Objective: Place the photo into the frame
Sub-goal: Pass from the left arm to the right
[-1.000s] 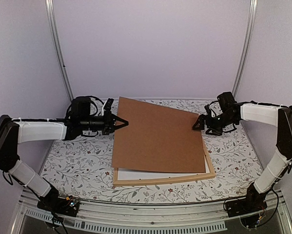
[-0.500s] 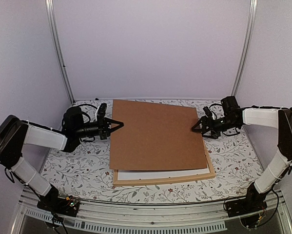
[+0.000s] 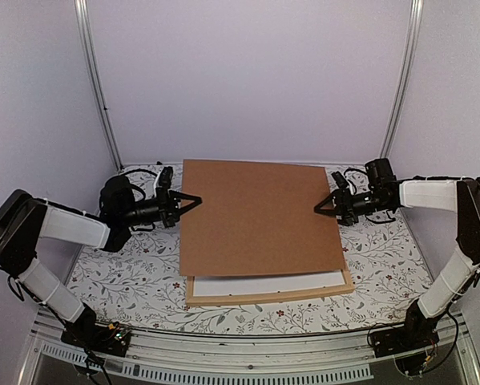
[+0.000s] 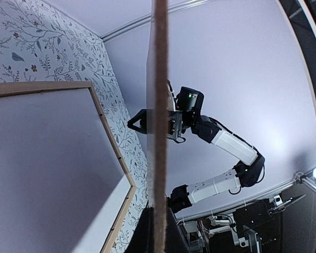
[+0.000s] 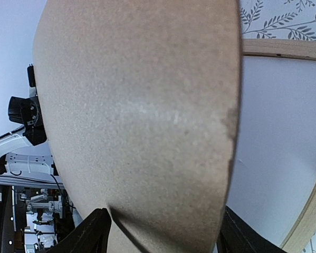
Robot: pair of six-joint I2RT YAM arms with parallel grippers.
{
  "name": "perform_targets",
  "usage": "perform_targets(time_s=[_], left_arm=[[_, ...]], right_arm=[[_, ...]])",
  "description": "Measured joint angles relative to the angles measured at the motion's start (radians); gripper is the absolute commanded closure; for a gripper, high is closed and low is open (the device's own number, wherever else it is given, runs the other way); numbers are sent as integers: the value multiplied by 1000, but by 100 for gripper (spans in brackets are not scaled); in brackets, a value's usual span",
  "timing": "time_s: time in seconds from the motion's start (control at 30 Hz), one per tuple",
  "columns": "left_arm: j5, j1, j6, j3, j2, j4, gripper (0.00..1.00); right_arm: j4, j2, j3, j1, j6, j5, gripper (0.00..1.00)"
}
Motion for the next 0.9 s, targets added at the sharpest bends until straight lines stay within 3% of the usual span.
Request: perform_targets(time_s=[0.23,0.73,0.9], left_arm=[[-12,17,3,-35,17,11,100],[-17,30,10,-53,138,101,94],[-16,32,10,-55,168,124,86]], right_arm=[[30,0,-24,-31,8,-92,62],[29,0,-27,-79,-6,-222,99],[27,0,-28,-83,-8,-243,100]])
